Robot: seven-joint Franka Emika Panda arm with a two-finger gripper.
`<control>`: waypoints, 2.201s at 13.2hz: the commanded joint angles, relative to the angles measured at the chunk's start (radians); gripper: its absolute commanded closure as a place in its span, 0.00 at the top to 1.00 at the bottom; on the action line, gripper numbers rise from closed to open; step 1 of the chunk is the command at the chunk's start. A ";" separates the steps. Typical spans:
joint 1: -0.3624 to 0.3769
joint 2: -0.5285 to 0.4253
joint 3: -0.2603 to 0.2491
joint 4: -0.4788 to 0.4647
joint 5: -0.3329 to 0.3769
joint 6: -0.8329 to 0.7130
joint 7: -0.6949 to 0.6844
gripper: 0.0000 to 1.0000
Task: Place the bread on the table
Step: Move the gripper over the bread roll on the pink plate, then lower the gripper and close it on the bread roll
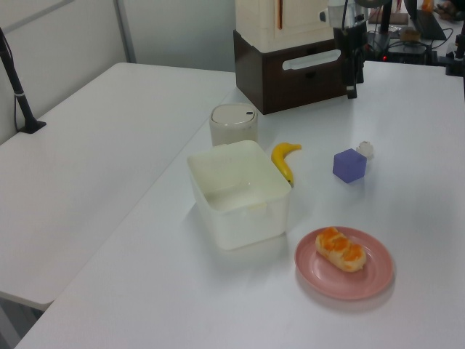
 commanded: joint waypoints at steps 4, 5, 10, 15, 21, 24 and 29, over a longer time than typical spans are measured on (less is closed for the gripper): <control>0.223 0.021 -0.008 -0.006 0.138 0.033 0.355 1.00; 0.252 0.036 -0.008 -0.009 0.144 0.049 0.398 1.00; 0.407 0.096 -0.008 -0.076 0.145 0.184 0.514 1.00; 0.583 0.179 -0.009 -0.138 0.143 0.424 0.776 1.00; 0.636 0.250 -0.009 -0.136 0.140 0.497 0.890 1.00; 0.636 0.256 -0.009 -0.139 0.131 0.492 0.826 0.72; 0.617 0.253 -0.017 -0.138 0.132 0.454 0.678 0.15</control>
